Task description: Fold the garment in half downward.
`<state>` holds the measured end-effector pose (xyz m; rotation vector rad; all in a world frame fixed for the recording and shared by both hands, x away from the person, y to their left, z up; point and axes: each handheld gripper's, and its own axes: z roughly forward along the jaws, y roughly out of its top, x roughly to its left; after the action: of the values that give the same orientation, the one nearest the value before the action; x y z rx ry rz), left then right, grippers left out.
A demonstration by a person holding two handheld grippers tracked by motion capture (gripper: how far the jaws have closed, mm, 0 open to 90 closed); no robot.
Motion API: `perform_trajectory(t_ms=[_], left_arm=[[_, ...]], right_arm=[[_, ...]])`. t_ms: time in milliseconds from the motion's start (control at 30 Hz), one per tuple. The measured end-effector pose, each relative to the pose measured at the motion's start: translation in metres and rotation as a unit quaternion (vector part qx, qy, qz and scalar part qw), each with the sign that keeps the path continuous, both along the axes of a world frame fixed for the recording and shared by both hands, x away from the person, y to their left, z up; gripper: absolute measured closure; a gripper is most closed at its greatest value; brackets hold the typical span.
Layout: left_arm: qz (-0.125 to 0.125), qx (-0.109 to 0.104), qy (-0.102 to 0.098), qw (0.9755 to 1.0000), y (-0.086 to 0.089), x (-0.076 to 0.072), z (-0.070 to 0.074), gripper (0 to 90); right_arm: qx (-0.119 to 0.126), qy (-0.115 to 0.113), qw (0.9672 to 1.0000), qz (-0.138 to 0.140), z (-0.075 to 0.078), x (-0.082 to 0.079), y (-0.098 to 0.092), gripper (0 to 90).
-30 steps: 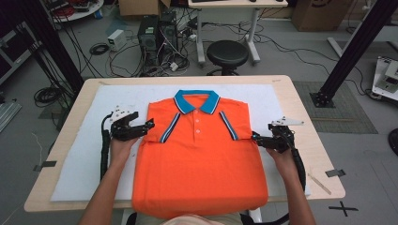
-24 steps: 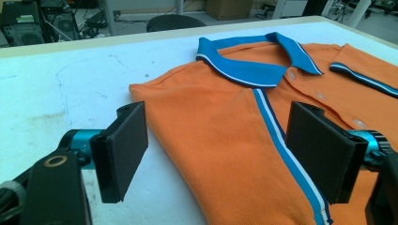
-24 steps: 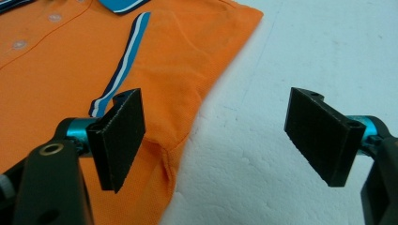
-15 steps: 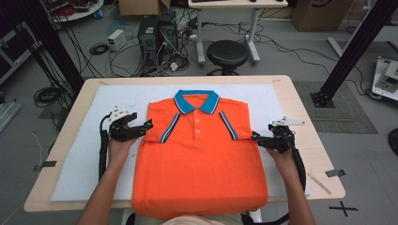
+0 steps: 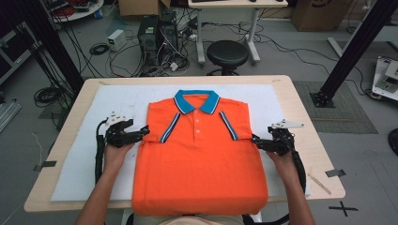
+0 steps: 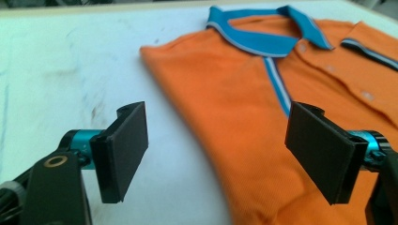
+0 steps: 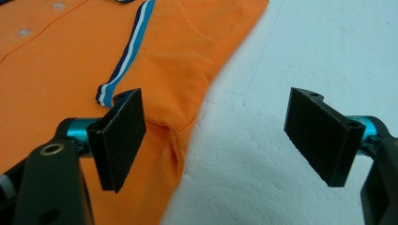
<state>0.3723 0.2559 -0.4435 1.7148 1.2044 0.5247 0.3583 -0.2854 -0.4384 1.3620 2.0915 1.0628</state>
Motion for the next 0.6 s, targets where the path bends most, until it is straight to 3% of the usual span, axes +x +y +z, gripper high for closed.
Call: perform_trajectory(t_ms=[200,400,600], left_arm=[[0.01,0.004,0.033,0.9994,0.007,-0.018,-0.004,21.5],[0.014,0.015,0.055,0.9983,0.007,-0.036,-0.009,22.4],[0.006,0.01,0.059,0.9982,0.002,-0.055,-0.01,29.3]], right_arm=[[-0.003,0.006,1.0,0.0,0.001,-0.008,0.001,28.8],[-0.016,0.025,0.9995,0.012,-0.003,-0.021,0.003,43.5],[-0.027,0.034,0.9988,0.021,-0.004,-0.033,0.008,49.2]])
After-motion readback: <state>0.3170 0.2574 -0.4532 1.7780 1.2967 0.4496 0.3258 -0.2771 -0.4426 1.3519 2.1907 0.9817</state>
